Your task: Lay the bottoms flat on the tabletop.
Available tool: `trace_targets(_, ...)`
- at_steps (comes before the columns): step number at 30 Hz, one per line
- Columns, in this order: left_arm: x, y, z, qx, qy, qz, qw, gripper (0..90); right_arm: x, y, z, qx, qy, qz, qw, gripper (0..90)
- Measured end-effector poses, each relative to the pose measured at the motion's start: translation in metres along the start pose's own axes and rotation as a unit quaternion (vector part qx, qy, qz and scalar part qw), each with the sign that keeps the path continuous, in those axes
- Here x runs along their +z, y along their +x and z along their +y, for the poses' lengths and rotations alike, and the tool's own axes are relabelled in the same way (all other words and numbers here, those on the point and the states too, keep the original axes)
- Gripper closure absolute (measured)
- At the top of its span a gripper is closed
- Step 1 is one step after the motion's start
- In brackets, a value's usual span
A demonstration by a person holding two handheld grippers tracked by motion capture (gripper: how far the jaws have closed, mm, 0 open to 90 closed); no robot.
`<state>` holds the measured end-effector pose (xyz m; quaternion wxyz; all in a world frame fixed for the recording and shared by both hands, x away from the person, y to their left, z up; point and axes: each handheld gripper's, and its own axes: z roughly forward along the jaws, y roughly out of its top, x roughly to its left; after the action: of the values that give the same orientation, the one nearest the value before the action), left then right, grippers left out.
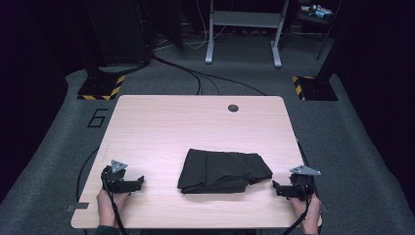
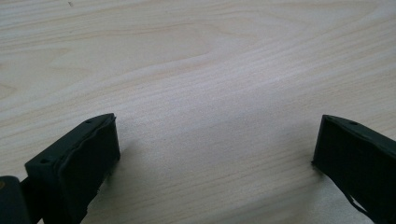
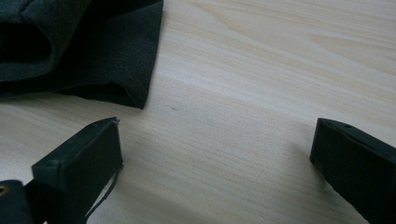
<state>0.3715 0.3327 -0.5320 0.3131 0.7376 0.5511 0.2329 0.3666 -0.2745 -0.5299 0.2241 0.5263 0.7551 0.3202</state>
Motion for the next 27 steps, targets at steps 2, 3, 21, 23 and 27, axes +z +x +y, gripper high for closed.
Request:
trace_targets(2,0.0003,-0.0002,-0.0003,-0.001,-0.003,0.001,1.0,0.1,0.0,0.0002,0.0,0.001,0.0,0.0,1.0,1.5)
trace_targets(3,0.0003,-0.0003,-0.0002,-0.001,-0.003,0.001,1.0,0.1,0.0001,0.0,-0.0001,0.0,0.0,0.0,1.0,1.4)
trace_targets(21,-0.0008,-0.0025,-0.0001,0.003,-0.004,0.005,1.0,0.7,0.0006,-0.0008,0.0004,0.007,0.001,-0.007,1.0,0.9)
trace_targets(23,-0.0015,-0.0002,0.0004,-0.004,0.001,-0.008,1.0,0.5,0.0006,-0.0007,0.0005,0.008,0.001,-0.008,0.9999,0.9)
trace_targets(27,-0.0048,-0.0061,0.0052,-0.005,-0.003,-0.025,0.9997,0.1,0.0007,-0.0007,0.0005,0.009,0.001,-0.008,0.9999,0.9)
